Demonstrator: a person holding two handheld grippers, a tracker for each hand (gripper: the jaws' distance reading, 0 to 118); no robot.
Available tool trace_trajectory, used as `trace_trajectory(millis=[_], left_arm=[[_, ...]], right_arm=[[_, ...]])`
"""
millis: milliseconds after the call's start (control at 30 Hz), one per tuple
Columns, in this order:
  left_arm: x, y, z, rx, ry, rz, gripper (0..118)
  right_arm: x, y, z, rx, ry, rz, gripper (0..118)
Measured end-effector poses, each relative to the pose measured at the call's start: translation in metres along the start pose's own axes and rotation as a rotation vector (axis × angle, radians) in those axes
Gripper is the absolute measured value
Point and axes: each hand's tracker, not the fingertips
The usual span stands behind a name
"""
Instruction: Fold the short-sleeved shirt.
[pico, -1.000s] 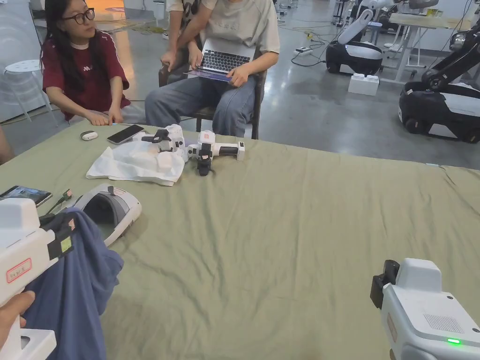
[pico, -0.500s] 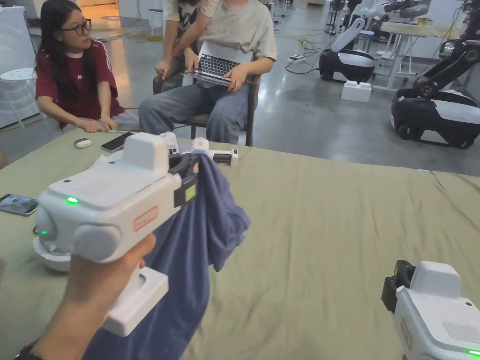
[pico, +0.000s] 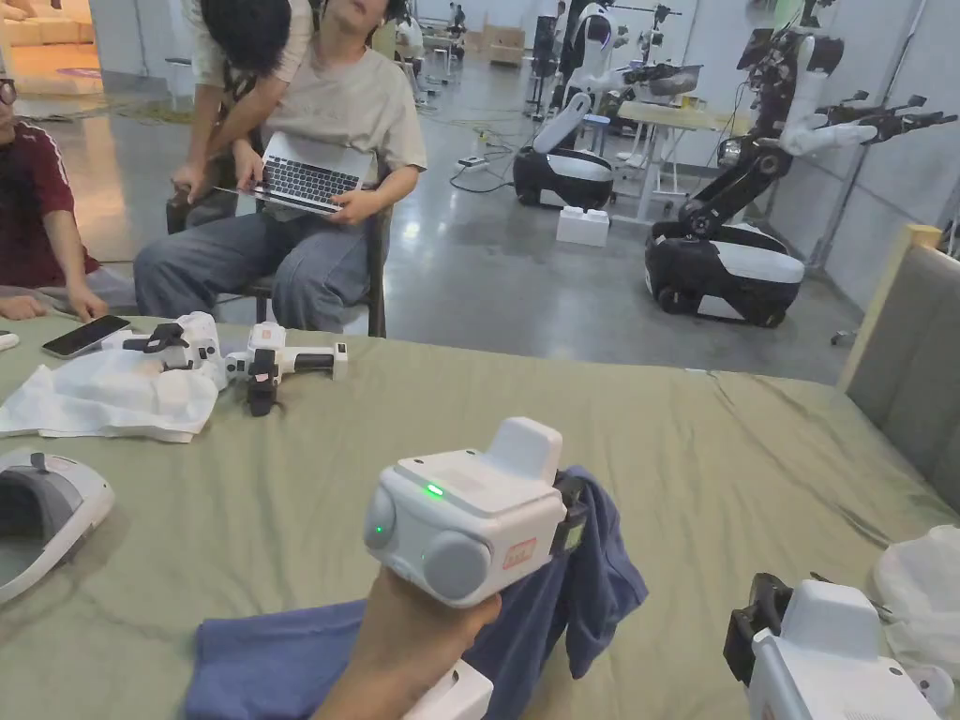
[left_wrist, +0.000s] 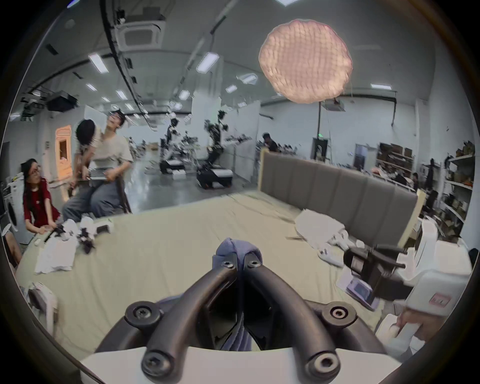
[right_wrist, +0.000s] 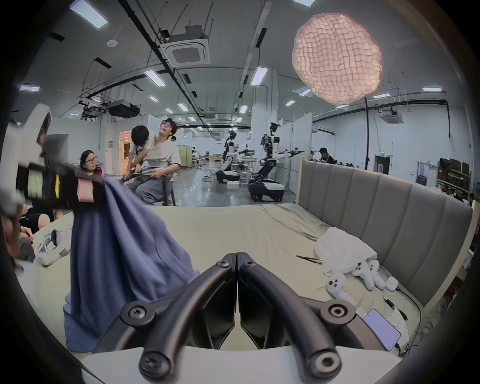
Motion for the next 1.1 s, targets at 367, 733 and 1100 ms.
trace_trajectory(millis=[367,733,1100], left_arm=[[0.043,-0.082,-0.037,-0.158,-0.07,0.04,63],[-0.028,-0.052,0.07,0.137,0.267,0.112,69],[-0.094,-0.079,0.158,0.207,0.574,0.129,0]], right_arm=[[0.029,-0.027,0.002,-0.08,-0.049,-0.028,0],[0.006,-0.017,0.003,-0.045,0.013,-0.007,0],[-0.035,0.003,0.006,0.06,0.079,-0.011,0]])
